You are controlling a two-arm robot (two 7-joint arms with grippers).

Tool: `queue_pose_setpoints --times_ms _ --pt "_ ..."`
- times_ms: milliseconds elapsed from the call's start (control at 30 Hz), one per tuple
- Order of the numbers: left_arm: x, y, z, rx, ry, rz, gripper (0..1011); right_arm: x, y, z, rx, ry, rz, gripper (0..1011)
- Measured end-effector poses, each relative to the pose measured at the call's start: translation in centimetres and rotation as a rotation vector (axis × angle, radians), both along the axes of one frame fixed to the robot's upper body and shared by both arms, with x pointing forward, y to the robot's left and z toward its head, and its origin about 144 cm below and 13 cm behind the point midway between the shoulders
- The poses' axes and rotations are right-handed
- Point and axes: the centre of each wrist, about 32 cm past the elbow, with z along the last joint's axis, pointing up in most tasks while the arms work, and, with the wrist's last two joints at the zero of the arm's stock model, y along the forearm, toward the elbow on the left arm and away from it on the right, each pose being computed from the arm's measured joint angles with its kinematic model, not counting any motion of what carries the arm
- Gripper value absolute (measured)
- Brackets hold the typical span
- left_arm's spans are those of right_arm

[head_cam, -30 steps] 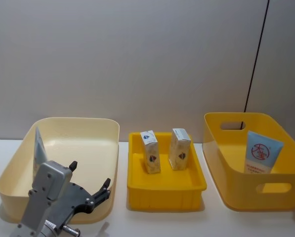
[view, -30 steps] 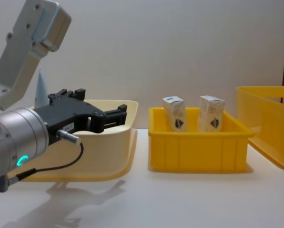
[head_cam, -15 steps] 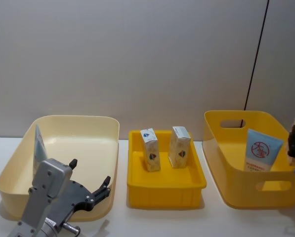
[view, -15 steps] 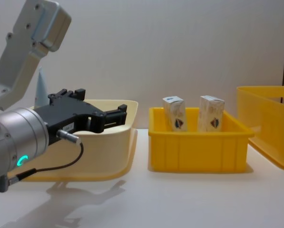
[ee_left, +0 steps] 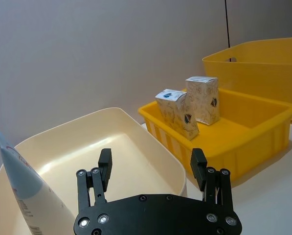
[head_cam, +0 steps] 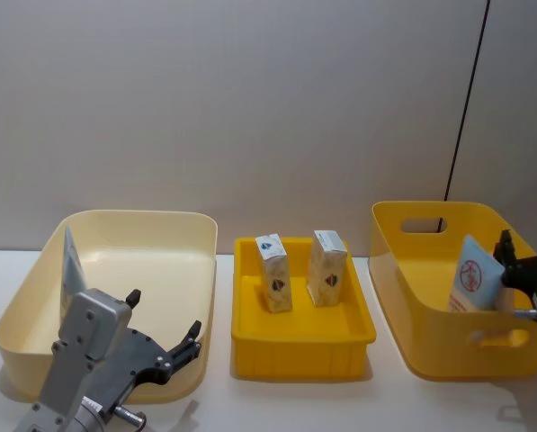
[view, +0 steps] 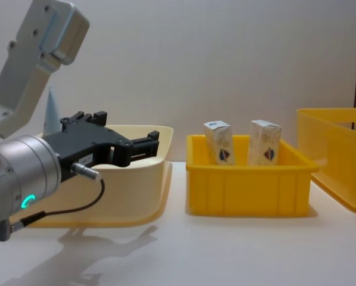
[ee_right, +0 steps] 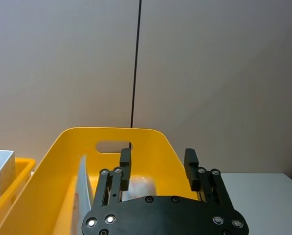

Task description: Bimanual collaborative sorting of washing and personal care products

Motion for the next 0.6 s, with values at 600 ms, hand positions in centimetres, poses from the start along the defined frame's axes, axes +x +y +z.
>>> queue_pose_setpoints --times_ms 600 --pt "0.0 0.0 0.0 0.0 0.0 0.0 1003 0.3 0.36 -0.27 0.001 -0.002 0.013 1001"
